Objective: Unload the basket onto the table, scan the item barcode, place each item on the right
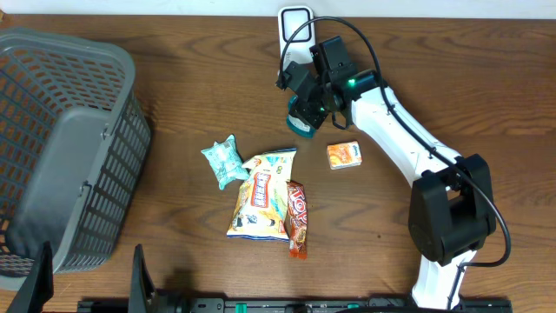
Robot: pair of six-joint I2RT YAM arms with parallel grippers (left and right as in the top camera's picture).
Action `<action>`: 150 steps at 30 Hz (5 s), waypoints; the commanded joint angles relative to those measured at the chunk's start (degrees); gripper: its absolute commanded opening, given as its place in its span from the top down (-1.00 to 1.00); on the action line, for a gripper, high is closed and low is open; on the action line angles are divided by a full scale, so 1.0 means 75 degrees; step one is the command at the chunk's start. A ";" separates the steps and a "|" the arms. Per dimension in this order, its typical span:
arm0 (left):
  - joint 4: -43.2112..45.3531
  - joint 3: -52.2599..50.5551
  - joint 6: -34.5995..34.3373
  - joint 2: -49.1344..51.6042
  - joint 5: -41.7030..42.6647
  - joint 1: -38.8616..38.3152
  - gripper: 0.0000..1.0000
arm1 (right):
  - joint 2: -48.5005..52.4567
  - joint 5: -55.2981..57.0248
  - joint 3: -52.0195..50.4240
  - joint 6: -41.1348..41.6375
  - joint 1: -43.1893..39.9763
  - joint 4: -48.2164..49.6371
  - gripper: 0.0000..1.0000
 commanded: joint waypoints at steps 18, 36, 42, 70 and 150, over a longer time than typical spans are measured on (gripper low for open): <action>0.0114 -0.0015 0.0041 -0.0012 -0.0044 0.0023 -0.96 | -0.3104 -0.6814 0.0134 0.2235 -0.1268 -0.3430 0.97; 0.0828 -0.1096 -0.0708 -0.0012 -0.0032 0.0020 -0.96 | -0.3684 -0.9460 0.0131 -0.0615 -0.1279 -0.6534 0.97; 0.1367 -0.1985 -0.1329 -0.0012 0.0647 -0.0038 -0.96 | -0.3684 -0.9107 0.0131 -0.0609 -0.1282 -0.6534 0.97; 0.1786 -0.5479 -0.2908 -0.0003 0.0507 -0.0041 -0.96 | -0.3684 -0.8256 0.0131 -0.0609 -0.1338 -0.6470 0.97; -0.2970 -0.5499 -0.2908 0.0000 0.0504 -0.0041 -0.96 | 0.5176 0.8626 0.5747 -0.2955 0.0775 0.7309 0.98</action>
